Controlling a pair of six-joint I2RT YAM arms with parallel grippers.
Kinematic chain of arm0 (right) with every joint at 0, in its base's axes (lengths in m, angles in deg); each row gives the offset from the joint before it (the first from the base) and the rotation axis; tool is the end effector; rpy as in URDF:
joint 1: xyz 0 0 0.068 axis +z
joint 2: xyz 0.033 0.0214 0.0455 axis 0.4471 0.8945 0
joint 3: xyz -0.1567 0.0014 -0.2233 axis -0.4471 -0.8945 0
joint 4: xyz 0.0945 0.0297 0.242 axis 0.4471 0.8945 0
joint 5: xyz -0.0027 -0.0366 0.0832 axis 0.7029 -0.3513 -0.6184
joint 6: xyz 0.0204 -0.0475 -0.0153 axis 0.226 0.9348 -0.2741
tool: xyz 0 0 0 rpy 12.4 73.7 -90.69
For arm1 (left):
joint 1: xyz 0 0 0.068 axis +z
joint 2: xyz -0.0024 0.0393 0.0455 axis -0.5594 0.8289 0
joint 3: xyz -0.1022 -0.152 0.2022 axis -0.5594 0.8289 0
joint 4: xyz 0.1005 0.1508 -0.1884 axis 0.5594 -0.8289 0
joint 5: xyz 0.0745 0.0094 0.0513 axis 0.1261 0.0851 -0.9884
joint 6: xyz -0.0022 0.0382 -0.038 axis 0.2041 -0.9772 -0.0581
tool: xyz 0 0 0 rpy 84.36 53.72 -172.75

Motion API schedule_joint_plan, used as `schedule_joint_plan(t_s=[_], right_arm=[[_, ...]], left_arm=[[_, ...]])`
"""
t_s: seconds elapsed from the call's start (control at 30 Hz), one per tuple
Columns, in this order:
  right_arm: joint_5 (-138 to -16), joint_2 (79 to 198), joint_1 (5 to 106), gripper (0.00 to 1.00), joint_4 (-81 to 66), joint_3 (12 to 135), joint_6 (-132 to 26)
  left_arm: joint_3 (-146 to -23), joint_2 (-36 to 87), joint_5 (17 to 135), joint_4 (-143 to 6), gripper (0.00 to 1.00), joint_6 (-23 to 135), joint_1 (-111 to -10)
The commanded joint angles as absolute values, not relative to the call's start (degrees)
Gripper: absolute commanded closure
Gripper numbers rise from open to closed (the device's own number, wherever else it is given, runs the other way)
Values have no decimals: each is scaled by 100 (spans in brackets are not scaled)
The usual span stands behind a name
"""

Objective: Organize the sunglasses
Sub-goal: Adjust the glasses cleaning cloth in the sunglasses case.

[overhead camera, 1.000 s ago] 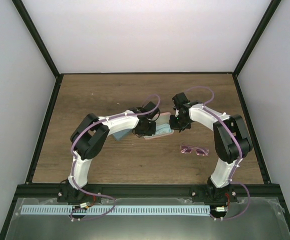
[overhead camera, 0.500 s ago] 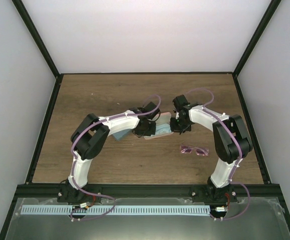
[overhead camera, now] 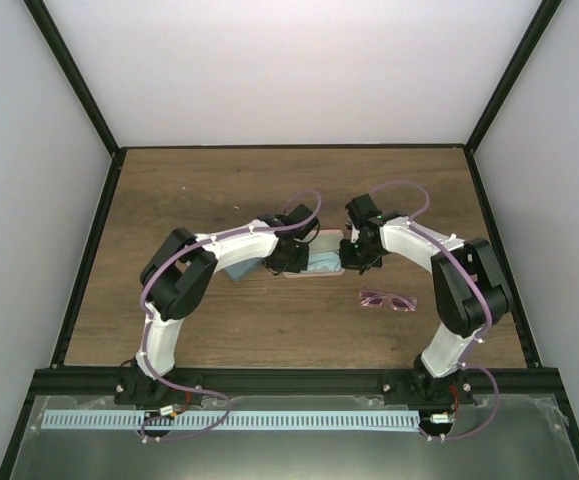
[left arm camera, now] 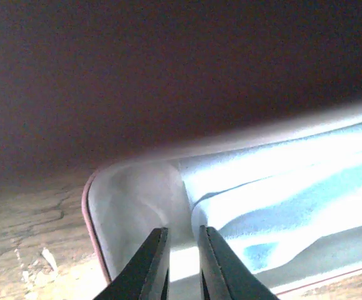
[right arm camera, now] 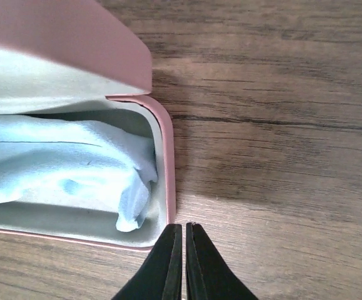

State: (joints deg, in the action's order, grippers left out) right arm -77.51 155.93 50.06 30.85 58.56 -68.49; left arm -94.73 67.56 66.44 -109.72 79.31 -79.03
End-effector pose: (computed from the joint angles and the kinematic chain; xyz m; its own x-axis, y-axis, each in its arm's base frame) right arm 0.2860 0.1296 0.1669 -0.9857 -0.0222 -0.1671 -0.0580 0.9754 0.2125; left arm 0.2888 -0.2879 0.1513 -0.9597 0.1477 -0.2390 0.1857 0.9719 -0.1450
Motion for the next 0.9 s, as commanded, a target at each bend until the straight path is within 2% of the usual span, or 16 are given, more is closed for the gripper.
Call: schedule_joint_plan(t_s=[0.0,0.23,0.4,0.57,0.87], right_arm=[[-7734,15418,5043,97,3034,5925,-6937],[-7793,15528,5050,97,2872,5801,-6982],[-7866,15615,5047,97,2755,5685,-7012],[-7966,15598,5047,98,2705,5567,-7043],[-8087,15576,5043,98,2600,5360,-7092]], left_arm=[[-9709,6514,6603,-11317,81,8045,-7939],[-9855,6321,6539,-11398,80,8239,-8116],[-9908,6259,6730,-11034,90,8284,-8156],[-10198,6734,7195,-10724,92,8235,-8147],[-10407,7347,7115,-10851,94,8033,-8106]])
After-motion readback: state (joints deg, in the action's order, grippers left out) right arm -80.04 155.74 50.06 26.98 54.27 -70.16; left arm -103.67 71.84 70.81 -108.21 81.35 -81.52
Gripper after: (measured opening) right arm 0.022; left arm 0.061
